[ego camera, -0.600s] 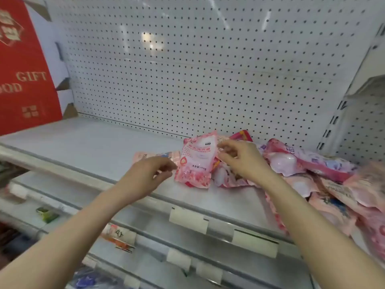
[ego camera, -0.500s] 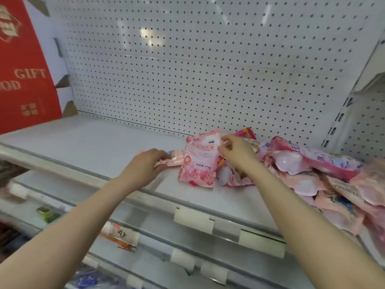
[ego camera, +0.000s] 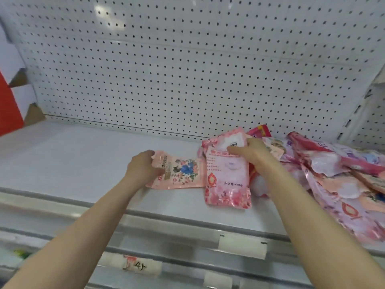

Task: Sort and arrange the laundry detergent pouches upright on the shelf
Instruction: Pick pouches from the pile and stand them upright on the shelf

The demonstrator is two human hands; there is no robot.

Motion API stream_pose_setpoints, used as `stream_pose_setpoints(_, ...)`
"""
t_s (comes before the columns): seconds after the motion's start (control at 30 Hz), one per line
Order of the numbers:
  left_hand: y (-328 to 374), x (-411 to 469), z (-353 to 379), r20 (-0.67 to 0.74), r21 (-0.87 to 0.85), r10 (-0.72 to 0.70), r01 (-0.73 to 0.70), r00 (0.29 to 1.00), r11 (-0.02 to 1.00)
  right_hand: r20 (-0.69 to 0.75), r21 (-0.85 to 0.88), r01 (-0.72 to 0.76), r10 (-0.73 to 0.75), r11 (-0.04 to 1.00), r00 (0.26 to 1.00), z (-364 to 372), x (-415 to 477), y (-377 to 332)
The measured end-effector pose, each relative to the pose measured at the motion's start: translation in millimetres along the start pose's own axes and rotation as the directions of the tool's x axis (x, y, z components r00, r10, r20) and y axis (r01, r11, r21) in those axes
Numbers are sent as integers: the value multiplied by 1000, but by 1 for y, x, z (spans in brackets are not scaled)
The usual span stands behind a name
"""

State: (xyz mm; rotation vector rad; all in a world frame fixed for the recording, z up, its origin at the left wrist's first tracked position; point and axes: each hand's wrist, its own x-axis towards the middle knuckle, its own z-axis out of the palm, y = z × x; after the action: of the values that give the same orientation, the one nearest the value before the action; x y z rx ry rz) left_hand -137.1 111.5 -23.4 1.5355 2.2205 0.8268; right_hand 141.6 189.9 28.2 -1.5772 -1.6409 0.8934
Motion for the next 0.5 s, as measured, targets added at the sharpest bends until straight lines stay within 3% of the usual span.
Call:
stream_pose_setpoints(0.1, -3, 14, -21, -33, -303, 80, -86, 996, 949, -27, 136, 9, -5, 991, 1000, -9, -19, -13)
stream_pose_setpoints(0.17, 1, 25, -40, -60, -401, 131, -145, 989, 904, -55, 215, 35, -24, 976, 998, -13, -31, -24)
stream_pose_setpoints(0.3, 11, 44, -72, -122, -369, 234, -263, 965, 891, -138, 307, 108, -69, 946, 988, -6, -38, -48)
stream_pose_setpoints(0.5, 16, 54, -87, -160, -340, 225, -268, 961, 901, -269, 447, 195, -77, 873, 960, 31, -7, -82)
